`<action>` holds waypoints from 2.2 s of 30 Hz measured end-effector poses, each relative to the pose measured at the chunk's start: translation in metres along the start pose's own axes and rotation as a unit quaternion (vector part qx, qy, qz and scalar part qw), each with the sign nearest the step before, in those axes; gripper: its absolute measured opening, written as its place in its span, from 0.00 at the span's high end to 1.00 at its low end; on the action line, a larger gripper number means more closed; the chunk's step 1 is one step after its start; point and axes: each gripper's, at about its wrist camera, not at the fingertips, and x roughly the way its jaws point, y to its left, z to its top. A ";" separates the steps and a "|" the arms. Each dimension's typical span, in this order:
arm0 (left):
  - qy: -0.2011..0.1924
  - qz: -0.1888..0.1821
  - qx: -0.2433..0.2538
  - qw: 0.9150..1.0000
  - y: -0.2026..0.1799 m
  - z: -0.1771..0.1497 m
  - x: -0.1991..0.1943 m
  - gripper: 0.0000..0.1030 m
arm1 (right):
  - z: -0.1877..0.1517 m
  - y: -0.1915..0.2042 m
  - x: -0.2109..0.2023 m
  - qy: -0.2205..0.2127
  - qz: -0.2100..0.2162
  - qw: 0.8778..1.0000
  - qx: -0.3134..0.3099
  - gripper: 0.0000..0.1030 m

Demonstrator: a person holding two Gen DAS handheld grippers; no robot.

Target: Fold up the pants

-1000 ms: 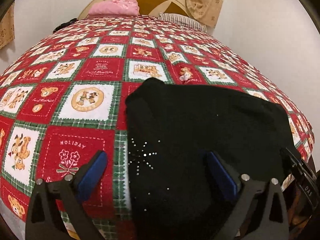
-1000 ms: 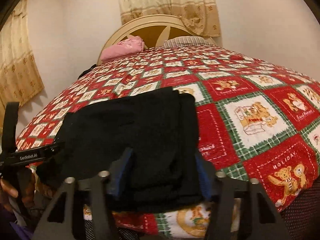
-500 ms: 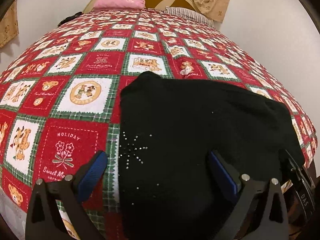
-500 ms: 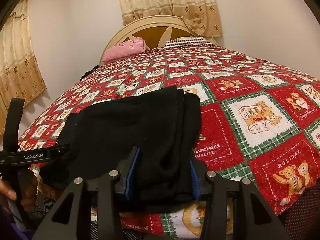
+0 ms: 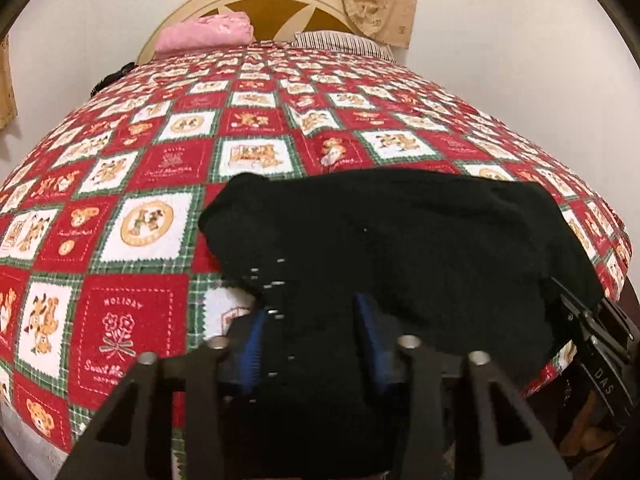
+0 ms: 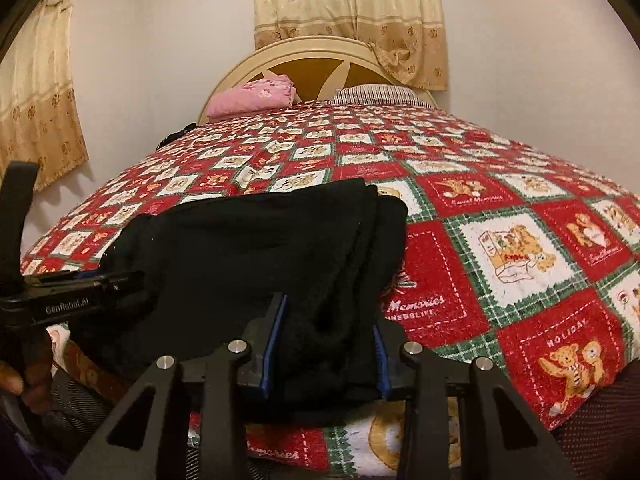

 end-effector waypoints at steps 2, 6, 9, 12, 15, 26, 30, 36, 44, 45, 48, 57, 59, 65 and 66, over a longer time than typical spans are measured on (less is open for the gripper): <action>-0.003 -0.006 -0.005 1.000 0.003 0.002 -0.002 0.74 | 0.002 0.003 -0.001 0.001 -0.006 1.000 -0.004 0.64; -0.020 -0.023 -0.010 1.000 0.006 0.005 -0.011 0.80 | 0.009 0.013 -0.011 -0.007 -0.013 1.000 -0.022 0.67; -0.036 -0.033 -0.019 0.999 0.010 0.009 -0.021 0.80 | 0.018 0.026 -0.023 -0.025 -0.015 0.999 -0.042 0.68; -0.049 -0.036 -0.020 0.998 0.014 0.013 -0.029 0.80 | 0.027 0.040 -0.033 -0.045 -0.011 0.997 -0.060 0.68; -0.056 -0.028 -0.023 0.998 0.021 0.017 -0.034 0.80 | 0.038 0.058 -0.038 -0.060 0.001 0.995 -0.076 0.68; -0.095 0.031 -0.053 0.994 0.087 0.035 -0.053 0.80 | 0.070 0.122 -0.014 -0.082 0.071 0.990 -0.093 0.68; -0.105 0.065 -0.075 0.990 0.123 0.044 -0.060 0.80 | 0.088 0.158 0.004 -0.095 0.110 0.983 -0.112 0.68; -0.133 0.143 -0.095 0.976 0.180 0.067 -0.072 0.80 | 0.117 0.220 0.046 -0.128 0.167 0.969 -0.133 0.68; -0.076 0.210 -0.103 0.969 0.239 0.071 -0.027 0.79 | 0.109 0.268 0.157 -0.010 0.160 0.970 -0.184 0.68; -0.047 0.206 -0.108 0.971 0.247 0.065 -0.013 0.77 | 0.104 0.270 0.170 0.014 0.155 0.969 -0.192 0.67; -0.012 0.213 -0.121 0.969 0.261 0.045 0.005 0.63 | 0.103 0.259 0.185 0.057 0.157 0.970 -0.179 0.56; -0.015 0.321 -0.105 0.941 0.293 0.016 -0.043 0.10 | 0.112 0.206 0.151 0.043 0.155 0.979 -0.125 0.41; -0.022 0.332 -0.120 0.935 0.302 0.009 -0.054 0.10 | 0.117 0.190 0.135 0.006 0.144 0.986 -0.080 0.41; -0.066 0.287 -0.137 0.946 0.278 0.024 -0.058 0.10 | 0.121 0.230 0.123 0.012 0.197 0.975 -0.101 0.94; -0.071 0.271 -0.134 0.951 0.268 0.028 -0.054 0.10 | 0.120 0.239 0.123 0.011 0.200 0.974 -0.110 0.94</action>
